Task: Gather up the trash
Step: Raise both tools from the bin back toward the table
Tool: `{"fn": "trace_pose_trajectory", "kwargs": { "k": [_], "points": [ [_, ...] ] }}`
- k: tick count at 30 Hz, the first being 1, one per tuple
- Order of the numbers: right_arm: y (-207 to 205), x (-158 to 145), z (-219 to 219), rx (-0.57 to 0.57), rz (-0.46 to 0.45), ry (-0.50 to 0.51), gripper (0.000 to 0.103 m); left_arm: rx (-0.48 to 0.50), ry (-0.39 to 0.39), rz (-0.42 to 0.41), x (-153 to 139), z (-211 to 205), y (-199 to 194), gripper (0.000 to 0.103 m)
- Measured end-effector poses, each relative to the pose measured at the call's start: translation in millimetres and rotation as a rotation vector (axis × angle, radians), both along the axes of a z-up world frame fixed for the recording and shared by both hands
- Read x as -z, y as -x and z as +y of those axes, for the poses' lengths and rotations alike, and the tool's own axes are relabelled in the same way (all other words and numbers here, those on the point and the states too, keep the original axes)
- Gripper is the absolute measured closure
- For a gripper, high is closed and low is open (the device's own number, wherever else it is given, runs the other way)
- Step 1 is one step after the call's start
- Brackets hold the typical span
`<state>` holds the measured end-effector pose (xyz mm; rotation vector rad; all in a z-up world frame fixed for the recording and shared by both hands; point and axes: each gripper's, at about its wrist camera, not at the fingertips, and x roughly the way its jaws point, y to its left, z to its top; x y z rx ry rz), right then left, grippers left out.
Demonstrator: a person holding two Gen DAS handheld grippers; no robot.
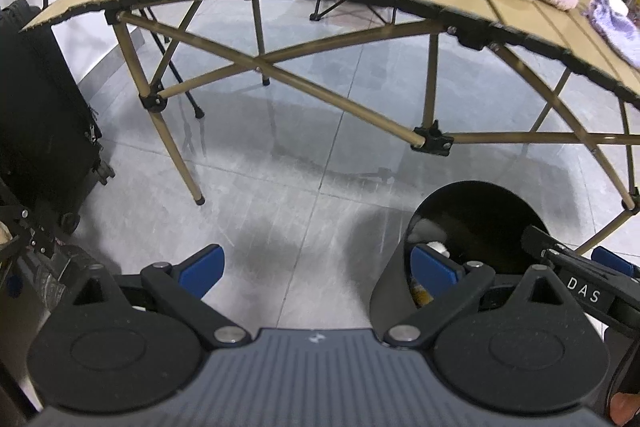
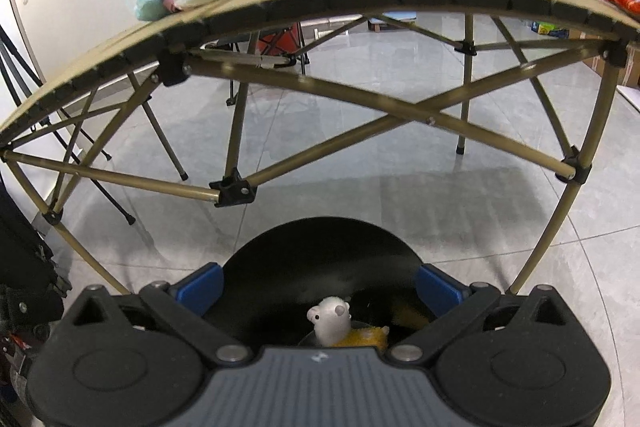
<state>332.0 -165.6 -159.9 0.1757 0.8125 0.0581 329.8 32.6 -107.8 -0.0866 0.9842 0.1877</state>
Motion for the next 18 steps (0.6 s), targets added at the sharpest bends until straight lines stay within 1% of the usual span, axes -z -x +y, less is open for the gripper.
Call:
{"fn": "trace_pose_trajectory", "kwargs": {
  "k": [9,15,18],
  "points": [
    [17.3,-29.0,-13.7,-0.001,-0.074,0.022,0.000,0.030,0.008,-0.073,-21.1,-9.3,9.9,0.000],
    [32.1,-59.3,-30.2,0.011,-0.157,0.037,0.000,0.053,0.019,-0.140,-42.4,-15.1,17.1,0.000],
    [39.4,-74.3,-39.8,0.012,-0.193,0.028,0.000,0.064,0.025,-0.169,-52.8,-18.7,20.1,0.000]
  ]
}}
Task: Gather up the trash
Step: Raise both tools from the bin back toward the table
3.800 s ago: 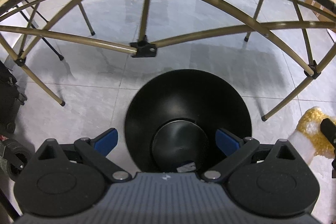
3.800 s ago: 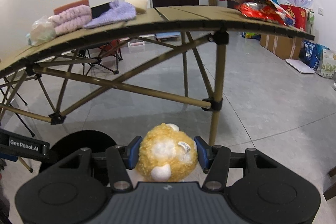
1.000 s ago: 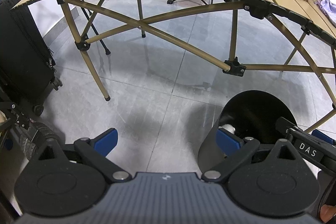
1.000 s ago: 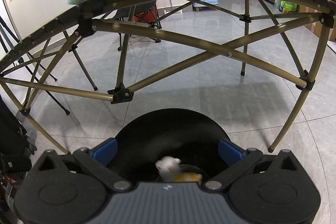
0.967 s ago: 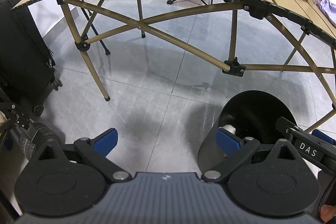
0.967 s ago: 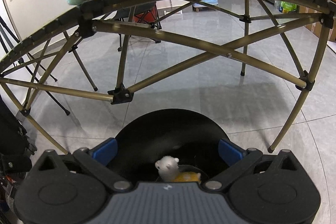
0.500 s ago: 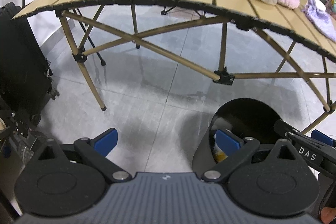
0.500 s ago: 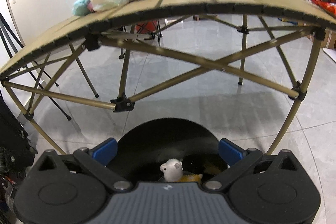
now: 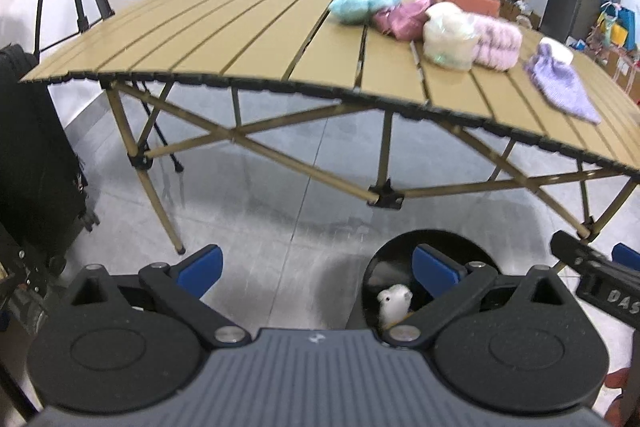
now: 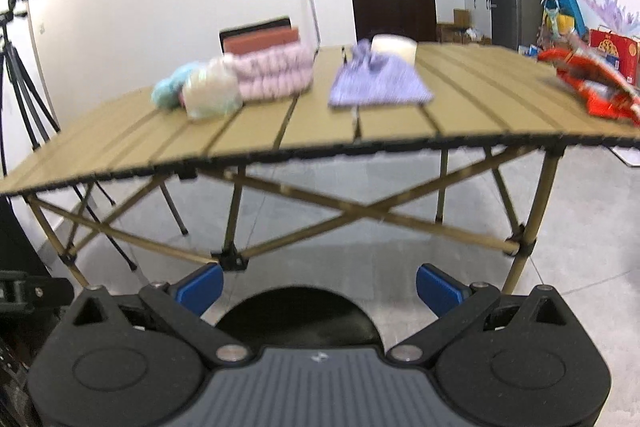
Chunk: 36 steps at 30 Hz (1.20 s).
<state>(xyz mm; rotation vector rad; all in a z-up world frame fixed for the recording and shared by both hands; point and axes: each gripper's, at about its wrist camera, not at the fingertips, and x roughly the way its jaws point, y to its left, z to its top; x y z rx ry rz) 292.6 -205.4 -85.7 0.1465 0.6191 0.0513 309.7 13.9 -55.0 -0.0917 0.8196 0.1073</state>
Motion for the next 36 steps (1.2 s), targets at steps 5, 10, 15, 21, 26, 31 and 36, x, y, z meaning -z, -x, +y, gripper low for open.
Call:
{"fn": "trace_pose_trajectory", "kwargs": {
  "k": [5,10,15,21,26,31,36],
  "points": [
    [11.9,-25.5,-15.9,0.001,-0.078,-0.018,0.000,0.007,0.011,-0.045,-14.7,-2.4,4.0,0.000],
    [15.2,-44.8,-27.7,-0.018,-0.136,-0.031,0.000,0.000,-0.006,-0.079,-26.7,-5.9,0.9,0.000],
    [10.9,-57.0,-34.5,-0.021,-0.183,-0.023,0.000,0.004,-0.021,-0.123,-40.9,-11.5,-7.4,0.000],
    [-9.4,-72.2,-43.7,-0.006,-0.237,0.014,0.000,0.016,-0.038,-0.163,-53.2,-19.4,-24.9,0.000],
    [-43.1,-78.8,-51.9,0.002,-0.252,0.020,0.000,0.017,-0.043,-0.188,-60.9,-27.2,-48.7,0.000],
    [-83.3,-76.8,-56.6,0.013,-0.242,0.047,0.000,0.021,-0.041,-0.205,-66.9,-33.6,-75.5,0.000],
    [-123.9,-70.4,-58.0,0.010,-0.208,0.057,0.000,0.023,-0.022,-0.205,-66.3,-38.0,-101.7,0.000]
  ]
}}
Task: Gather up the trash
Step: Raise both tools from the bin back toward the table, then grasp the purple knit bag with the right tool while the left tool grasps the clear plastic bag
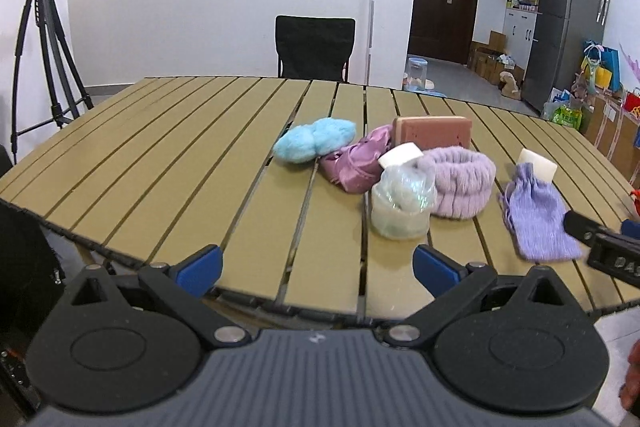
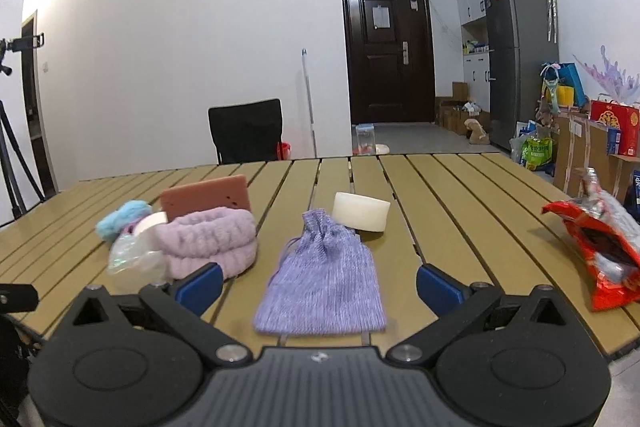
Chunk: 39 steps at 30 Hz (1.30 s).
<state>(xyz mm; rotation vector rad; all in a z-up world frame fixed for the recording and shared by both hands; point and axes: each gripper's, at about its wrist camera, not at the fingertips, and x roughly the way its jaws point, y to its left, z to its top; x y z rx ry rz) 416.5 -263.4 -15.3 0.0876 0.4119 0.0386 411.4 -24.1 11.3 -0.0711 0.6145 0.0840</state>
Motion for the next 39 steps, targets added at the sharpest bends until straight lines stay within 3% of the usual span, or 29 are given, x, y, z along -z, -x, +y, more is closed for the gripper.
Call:
{"fn": "trace_pose_trajectory", "kwargs": {
  "k": [12,19,21,27,30,32,34,35,37,39],
  "points": [
    [-72.2,22.1,6.5,0.027,0.099,0.021,0.000,0.023,0.013,-0.005,7.3,-19.5,-44.0,0.000],
    [-96.5,36.5,9.3,0.040,0.189,0.016,0.002,0.021,0.030,0.005,12.6,-25.9,-60.5,0.000],
    [-96.9,40.9,14.0,0.037,0.188,0.063,0.003,0.019,0.038,0.003,13.2,-27.0,-63.0,0.000],
    [-94.0,43.9,20.9,0.016,0.156,0.077,0.020,0.023,0.035,0.007,15.7,-33.7,-67.4,0.000],
    [-90.0,42.7,21.6,0.011,0.141,0.077,0.039,0.025,0.033,0.008,17.0,-37.2,-68.3,0.000],
    [-87.2,43.1,19.1,0.019,0.132,0.075,0.046,0.021,0.032,0.010,18.1,-38.7,-70.6,0.000],
    [-84.7,43.0,15.5,0.025,0.119,0.071,0.072,0.021,0.031,0.010,19.5,-40.4,-71.9,0.000],
    [-81.5,43.0,12.4,0.023,0.114,0.052,0.074,0.022,0.029,0.009,20.1,-41.6,-72.4,0.000],
    [-78.1,42.3,8.4,0.018,0.099,0.029,0.090,0.020,0.024,0.009,21.2,-44.0,-73.7,0.000],
    [-73.4,39.1,6.9,0.012,0.074,0.019,0.095,0.021,0.027,0.011,21.7,-46.0,-74.7,0.000]
  ]
}}
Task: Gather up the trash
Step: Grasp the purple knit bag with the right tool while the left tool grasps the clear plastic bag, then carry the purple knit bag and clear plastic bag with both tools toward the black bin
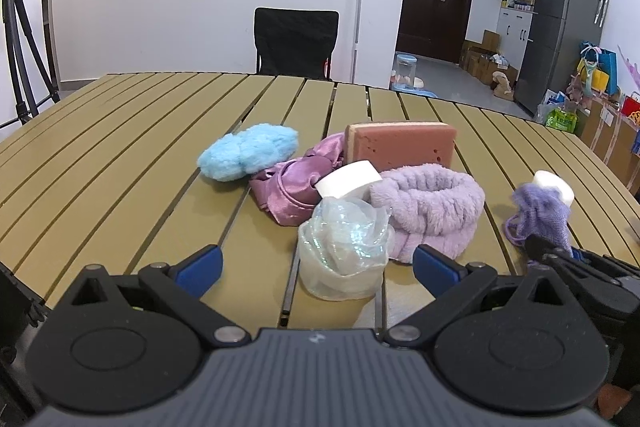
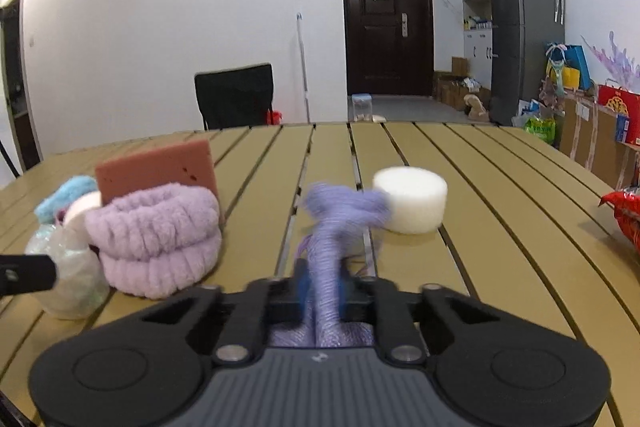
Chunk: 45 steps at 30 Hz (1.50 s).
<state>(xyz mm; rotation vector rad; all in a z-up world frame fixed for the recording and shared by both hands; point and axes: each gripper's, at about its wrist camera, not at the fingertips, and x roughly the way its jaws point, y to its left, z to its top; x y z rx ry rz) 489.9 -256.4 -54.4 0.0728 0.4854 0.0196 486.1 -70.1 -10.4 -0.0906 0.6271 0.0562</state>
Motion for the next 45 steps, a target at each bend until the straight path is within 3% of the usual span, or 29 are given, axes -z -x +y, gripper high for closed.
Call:
{"fn": "trace_pose_trajectory", "kwargs": {
  "k": [11,17,21,26,27,28,33,45],
  "points": [
    [24.8,-28.0,-10.9,0.023,-0.150,-0.014,0.096,-0.003,0.004,0.005,6.7,-8.5,-7.7,0.000],
    [29.7,-32.1,-21.9,0.035,-0.171,-0.024,0.096,0.020,-0.002,-0.001,13.2,-17.4,-12.6,0.000],
    [28.7,-30.3,-26.4,0.039,-0.164,-0.027,0.096,0.029,0.000,-0.007,16.6,-21.7,-14.9,0.012],
    [26.5,-26.7,-27.9,0.040,-0.158,-0.033,0.096,0.046,-0.007,-0.004,21.3,-24.2,-17.4,0.047],
    [26.1,-26.3,-28.1,0.039,-0.157,-0.037,0.096,0.050,-0.011,-0.007,21.9,-24.1,-17.6,0.057],
    [26.2,-25.7,-27.4,0.038,-0.156,-0.039,0.096,0.055,-0.013,-0.007,22.3,-23.7,-17.7,0.061],
    [24.5,-26.3,-25.7,0.031,-0.156,-0.038,0.096,0.057,-0.026,-0.013,22.2,-22.6,-14.3,0.067],
    [33.5,-31.4,-18.0,-0.008,-0.170,-0.029,0.096,0.058,-0.054,-0.041,10.7,-18.7,-0.3,0.068]
  ]
}}
